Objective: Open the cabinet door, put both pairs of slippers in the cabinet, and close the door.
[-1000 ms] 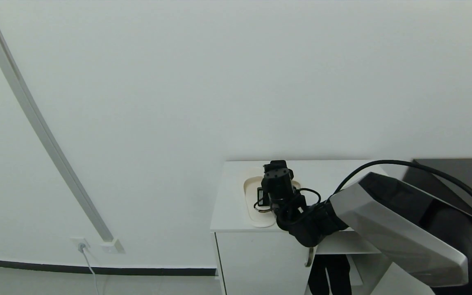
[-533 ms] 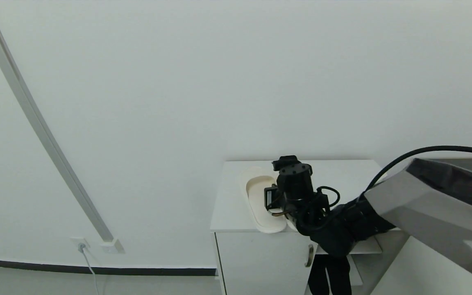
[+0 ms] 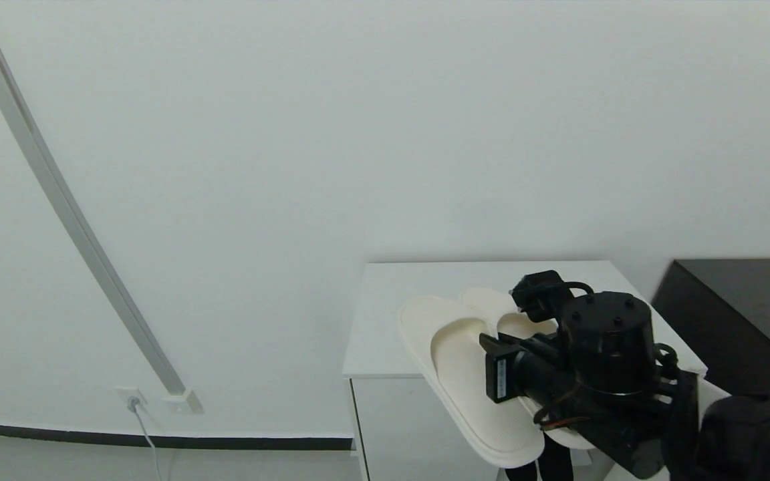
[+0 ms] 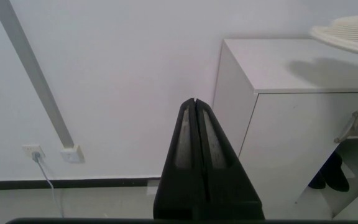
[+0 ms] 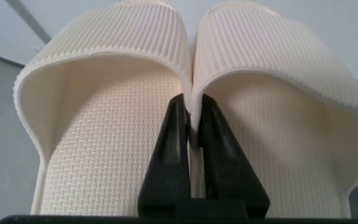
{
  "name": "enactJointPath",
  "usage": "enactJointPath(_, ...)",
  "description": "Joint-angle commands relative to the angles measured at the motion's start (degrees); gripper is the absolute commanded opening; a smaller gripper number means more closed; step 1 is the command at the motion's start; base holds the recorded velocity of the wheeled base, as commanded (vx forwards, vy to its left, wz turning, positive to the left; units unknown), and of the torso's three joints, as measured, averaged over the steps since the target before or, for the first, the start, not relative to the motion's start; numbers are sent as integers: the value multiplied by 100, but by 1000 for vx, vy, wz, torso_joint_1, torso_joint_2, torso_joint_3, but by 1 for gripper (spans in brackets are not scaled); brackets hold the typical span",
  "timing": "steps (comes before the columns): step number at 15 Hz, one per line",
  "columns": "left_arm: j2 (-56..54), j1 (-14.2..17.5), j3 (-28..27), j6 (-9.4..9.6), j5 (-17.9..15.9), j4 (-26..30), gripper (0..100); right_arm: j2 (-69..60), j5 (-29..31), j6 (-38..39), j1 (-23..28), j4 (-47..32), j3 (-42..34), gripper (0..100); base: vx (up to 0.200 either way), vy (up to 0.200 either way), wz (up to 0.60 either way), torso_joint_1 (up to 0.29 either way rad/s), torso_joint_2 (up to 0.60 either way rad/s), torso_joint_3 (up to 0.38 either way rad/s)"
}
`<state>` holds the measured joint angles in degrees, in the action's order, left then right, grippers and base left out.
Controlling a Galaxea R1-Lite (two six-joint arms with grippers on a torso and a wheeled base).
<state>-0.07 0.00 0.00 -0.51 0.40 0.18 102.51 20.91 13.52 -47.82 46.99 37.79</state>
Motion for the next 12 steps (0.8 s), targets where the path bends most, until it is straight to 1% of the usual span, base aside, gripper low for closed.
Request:
enactJointPath(1, 7, 0, 0, -2, 4, -1, 0, -478, -16, 10, -96, 20, -263, 0, 0, 0, 0, 0, 0, 0)
enactJointPath(7, 7, 0, 0, -10, 4, -1, 0, -399, 1, -7, -298, 20, -281, 0, 0, 0, 0, 0, 0, 0)
enactJointPath(12, 7, 0, 0, -19, -5, -1, 0, -355, 27, -7, -298, 29, -316, 0, -200, 0, 0, 3, 4, 2)
